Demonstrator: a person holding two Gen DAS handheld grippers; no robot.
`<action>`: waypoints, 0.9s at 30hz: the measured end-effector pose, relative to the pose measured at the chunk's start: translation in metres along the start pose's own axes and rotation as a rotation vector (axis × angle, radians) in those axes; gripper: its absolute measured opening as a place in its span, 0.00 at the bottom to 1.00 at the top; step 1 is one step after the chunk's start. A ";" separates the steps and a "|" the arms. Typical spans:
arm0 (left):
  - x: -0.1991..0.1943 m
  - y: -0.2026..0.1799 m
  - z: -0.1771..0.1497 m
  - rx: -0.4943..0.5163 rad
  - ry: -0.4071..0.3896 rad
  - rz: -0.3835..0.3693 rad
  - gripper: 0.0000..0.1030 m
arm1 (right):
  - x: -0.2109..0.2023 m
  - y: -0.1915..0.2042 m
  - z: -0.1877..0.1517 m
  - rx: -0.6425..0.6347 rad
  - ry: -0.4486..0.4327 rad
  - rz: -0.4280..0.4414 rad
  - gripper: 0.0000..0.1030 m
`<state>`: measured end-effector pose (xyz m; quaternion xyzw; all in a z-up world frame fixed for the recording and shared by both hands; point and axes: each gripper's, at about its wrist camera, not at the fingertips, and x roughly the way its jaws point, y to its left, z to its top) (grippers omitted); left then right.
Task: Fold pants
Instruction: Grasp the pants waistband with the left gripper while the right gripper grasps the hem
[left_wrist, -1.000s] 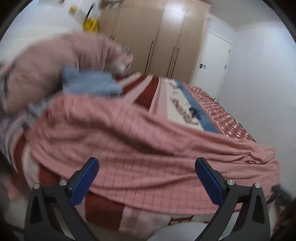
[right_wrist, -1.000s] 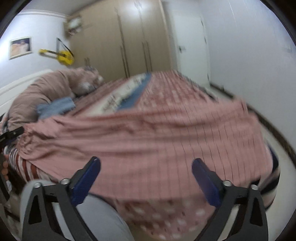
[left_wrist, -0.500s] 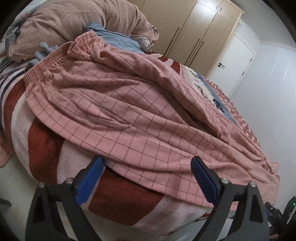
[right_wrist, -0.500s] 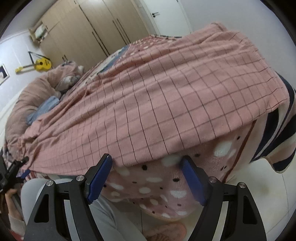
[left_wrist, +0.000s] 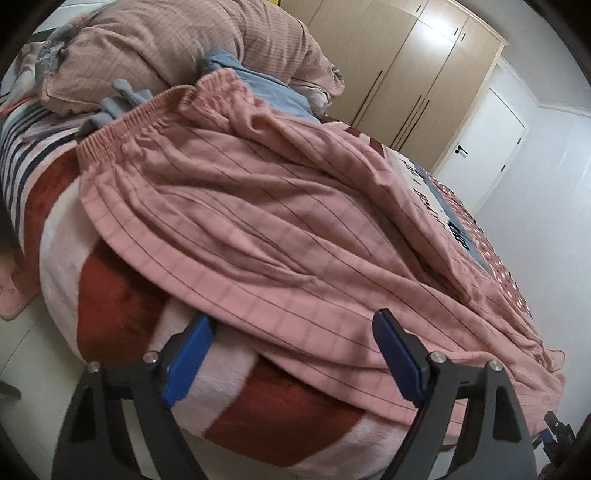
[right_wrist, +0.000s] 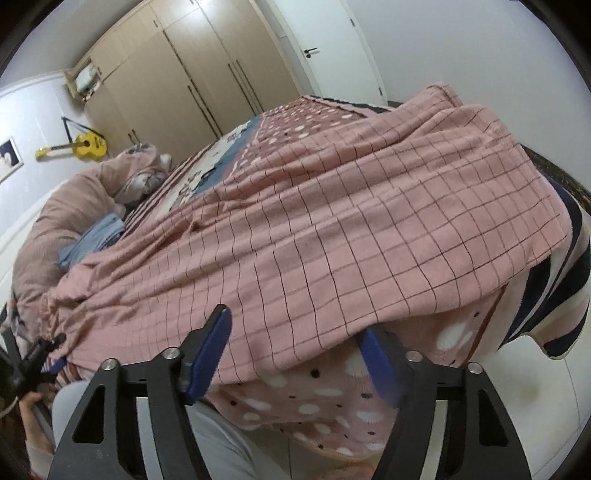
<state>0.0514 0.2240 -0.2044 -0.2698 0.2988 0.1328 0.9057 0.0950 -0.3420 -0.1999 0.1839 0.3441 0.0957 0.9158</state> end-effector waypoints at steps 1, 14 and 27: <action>0.001 0.003 0.002 -0.010 -0.002 -0.009 0.82 | 0.001 0.001 0.002 0.001 -0.001 -0.007 0.59; 0.004 -0.004 0.031 0.036 -0.057 0.085 0.09 | 0.004 0.006 0.023 -0.011 -0.059 -0.093 0.06; -0.042 -0.020 0.042 0.122 -0.176 0.096 0.03 | -0.016 0.025 0.046 -0.089 -0.173 -0.078 0.03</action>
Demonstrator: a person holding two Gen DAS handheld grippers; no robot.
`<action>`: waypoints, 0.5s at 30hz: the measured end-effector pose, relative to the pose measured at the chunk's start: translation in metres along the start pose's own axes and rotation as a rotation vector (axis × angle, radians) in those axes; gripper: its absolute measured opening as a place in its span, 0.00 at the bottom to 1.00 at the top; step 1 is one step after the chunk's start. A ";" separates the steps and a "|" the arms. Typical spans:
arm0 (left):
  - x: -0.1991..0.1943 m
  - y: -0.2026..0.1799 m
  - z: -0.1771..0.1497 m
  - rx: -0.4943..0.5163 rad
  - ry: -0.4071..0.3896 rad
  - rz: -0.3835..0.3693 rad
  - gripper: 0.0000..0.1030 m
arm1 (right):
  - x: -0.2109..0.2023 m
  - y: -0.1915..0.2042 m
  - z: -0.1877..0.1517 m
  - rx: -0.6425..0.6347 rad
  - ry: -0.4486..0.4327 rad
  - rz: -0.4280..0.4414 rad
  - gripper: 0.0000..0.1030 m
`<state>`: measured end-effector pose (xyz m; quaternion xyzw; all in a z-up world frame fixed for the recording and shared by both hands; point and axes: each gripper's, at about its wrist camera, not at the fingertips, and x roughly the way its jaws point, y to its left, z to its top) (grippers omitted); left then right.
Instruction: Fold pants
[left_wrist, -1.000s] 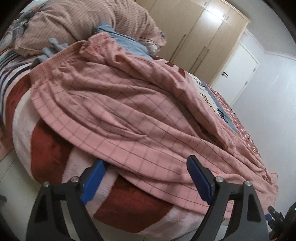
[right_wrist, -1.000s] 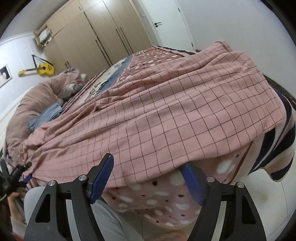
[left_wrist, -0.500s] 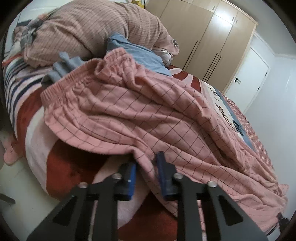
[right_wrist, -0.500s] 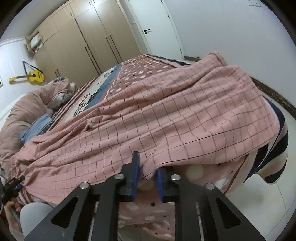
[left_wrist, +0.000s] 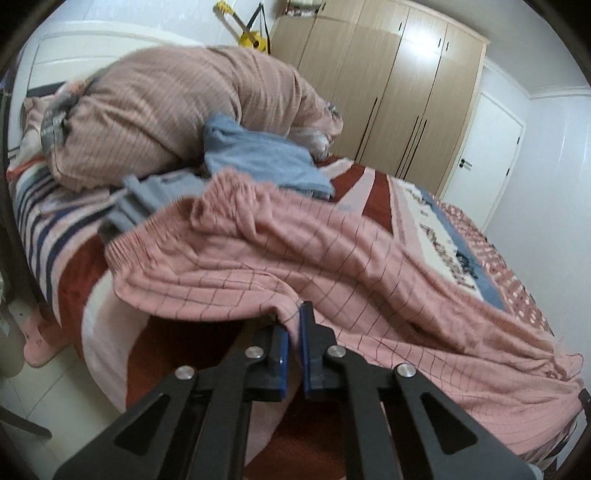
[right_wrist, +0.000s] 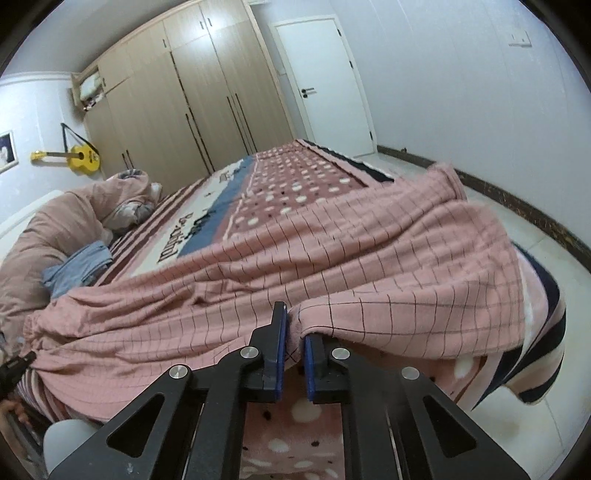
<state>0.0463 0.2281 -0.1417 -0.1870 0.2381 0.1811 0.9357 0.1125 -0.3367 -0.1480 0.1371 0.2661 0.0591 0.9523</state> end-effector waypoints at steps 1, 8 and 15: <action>-0.006 -0.001 0.005 0.002 -0.015 -0.004 0.03 | -0.002 0.001 0.003 -0.008 -0.010 0.001 0.03; -0.035 -0.021 0.038 0.089 -0.082 -0.033 0.02 | -0.007 0.005 0.040 -0.031 -0.071 0.045 0.02; -0.042 -0.050 0.072 0.194 -0.135 -0.033 0.02 | 0.004 0.016 0.085 -0.103 -0.091 0.071 0.02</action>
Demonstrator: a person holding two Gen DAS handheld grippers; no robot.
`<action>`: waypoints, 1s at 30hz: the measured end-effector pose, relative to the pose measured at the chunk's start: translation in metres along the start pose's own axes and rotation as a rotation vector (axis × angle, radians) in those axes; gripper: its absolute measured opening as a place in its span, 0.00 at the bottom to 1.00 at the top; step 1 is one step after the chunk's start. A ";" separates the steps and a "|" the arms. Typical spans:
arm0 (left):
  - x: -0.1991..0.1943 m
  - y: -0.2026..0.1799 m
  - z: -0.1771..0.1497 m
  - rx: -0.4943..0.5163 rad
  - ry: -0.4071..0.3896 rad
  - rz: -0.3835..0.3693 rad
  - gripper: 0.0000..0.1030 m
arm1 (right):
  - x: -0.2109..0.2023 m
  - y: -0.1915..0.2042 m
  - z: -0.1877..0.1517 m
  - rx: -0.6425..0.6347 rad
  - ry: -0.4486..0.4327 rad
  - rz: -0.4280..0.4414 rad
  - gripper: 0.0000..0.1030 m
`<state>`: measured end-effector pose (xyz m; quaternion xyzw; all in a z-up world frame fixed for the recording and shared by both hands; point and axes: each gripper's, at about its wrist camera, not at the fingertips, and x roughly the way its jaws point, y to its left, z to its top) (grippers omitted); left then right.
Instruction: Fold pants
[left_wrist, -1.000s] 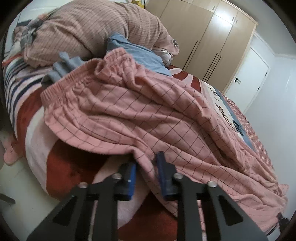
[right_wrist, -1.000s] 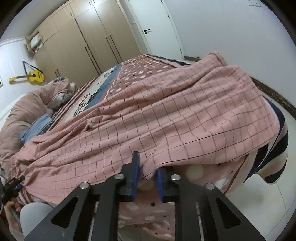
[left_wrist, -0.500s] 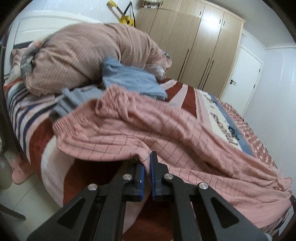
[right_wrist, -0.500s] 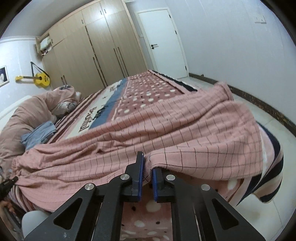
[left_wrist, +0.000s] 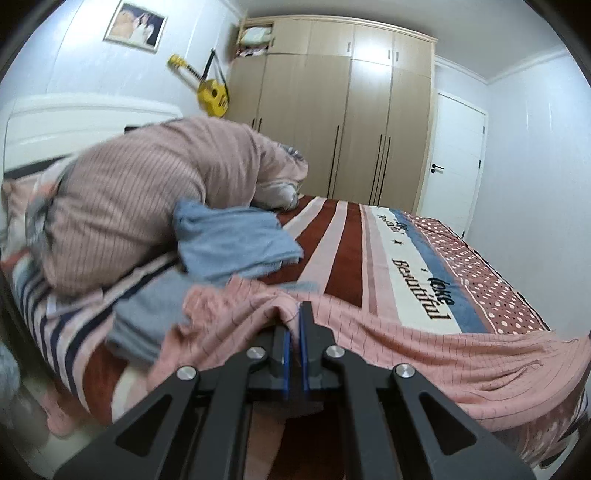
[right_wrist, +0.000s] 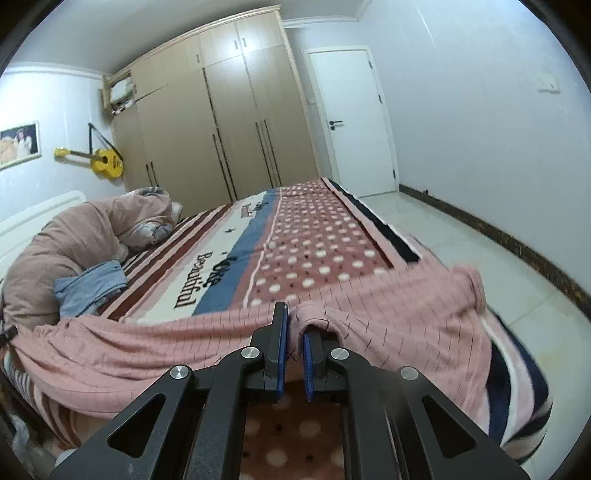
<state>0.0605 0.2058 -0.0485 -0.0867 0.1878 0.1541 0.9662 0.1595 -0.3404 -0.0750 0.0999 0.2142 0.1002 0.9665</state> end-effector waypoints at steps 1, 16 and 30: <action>0.003 -0.003 0.006 0.013 -0.002 0.000 0.02 | 0.005 0.000 0.008 -0.004 0.008 0.012 0.02; 0.132 -0.037 0.034 0.129 0.101 0.018 0.02 | 0.135 -0.014 0.044 -0.082 0.271 0.007 0.02; 0.202 -0.045 0.018 0.169 0.212 -0.016 0.41 | 0.211 -0.032 0.012 -0.060 0.427 -0.021 0.10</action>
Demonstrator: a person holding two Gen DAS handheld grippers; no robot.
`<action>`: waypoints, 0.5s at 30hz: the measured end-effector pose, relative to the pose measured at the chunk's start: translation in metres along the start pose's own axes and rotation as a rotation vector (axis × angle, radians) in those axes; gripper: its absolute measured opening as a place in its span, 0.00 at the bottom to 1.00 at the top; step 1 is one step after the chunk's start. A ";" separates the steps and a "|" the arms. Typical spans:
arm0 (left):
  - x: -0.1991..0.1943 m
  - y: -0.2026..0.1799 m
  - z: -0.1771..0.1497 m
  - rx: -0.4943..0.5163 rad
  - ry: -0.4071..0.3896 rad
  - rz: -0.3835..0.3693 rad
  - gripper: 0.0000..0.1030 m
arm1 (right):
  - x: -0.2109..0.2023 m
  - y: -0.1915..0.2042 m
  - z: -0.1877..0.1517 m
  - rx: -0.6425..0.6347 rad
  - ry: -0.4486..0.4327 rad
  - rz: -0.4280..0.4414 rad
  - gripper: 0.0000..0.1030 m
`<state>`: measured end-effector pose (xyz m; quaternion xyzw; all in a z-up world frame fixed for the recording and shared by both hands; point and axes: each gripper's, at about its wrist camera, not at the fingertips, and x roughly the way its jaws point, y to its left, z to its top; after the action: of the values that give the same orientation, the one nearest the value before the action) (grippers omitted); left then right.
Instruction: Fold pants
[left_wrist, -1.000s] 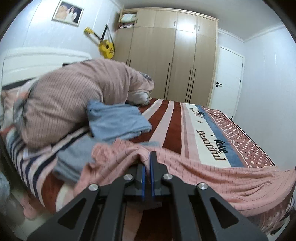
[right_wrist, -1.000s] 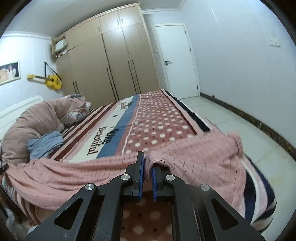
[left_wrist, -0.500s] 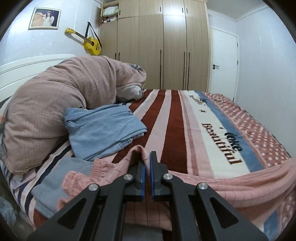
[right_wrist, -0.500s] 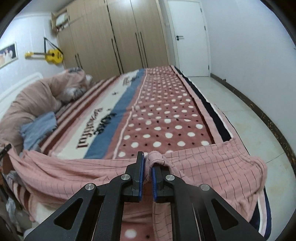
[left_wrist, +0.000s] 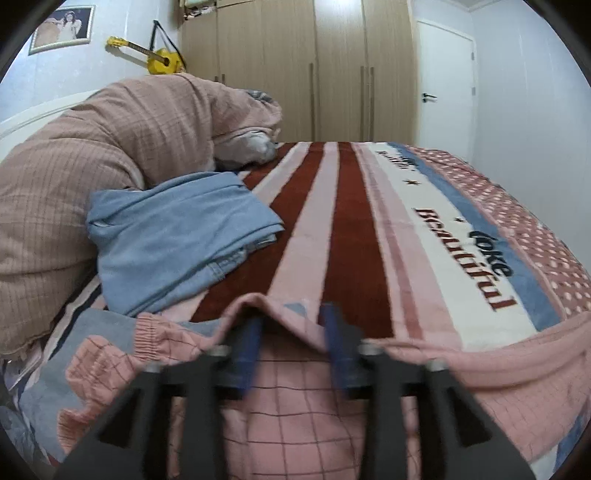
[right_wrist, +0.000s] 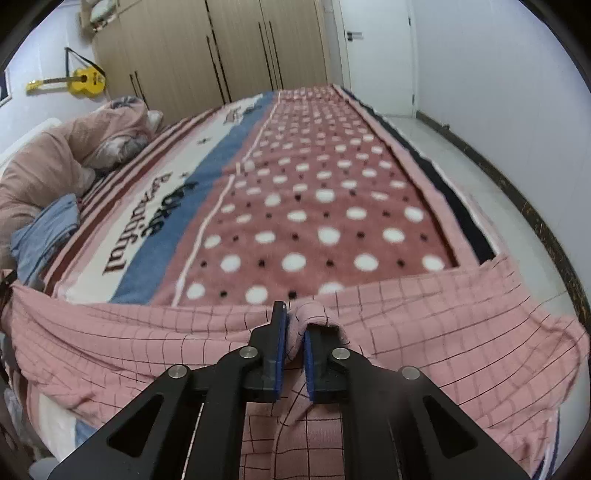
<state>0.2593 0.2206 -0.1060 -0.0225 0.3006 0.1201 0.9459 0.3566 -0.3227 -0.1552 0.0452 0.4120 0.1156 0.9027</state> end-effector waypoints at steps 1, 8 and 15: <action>-0.005 0.001 0.000 0.003 -0.011 -0.008 0.42 | 0.000 0.000 -0.002 0.006 0.004 0.008 0.19; -0.071 0.018 0.016 0.043 -0.137 0.071 0.63 | -0.032 0.009 -0.004 -0.016 -0.018 0.052 0.45; -0.084 0.038 -0.005 0.072 -0.036 0.064 0.64 | -0.062 0.023 -0.013 -0.026 -0.032 0.099 0.49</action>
<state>0.1810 0.2386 -0.0613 0.0232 0.2883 0.1399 0.9470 0.3039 -0.3161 -0.1140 0.0557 0.3933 0.1647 0.9028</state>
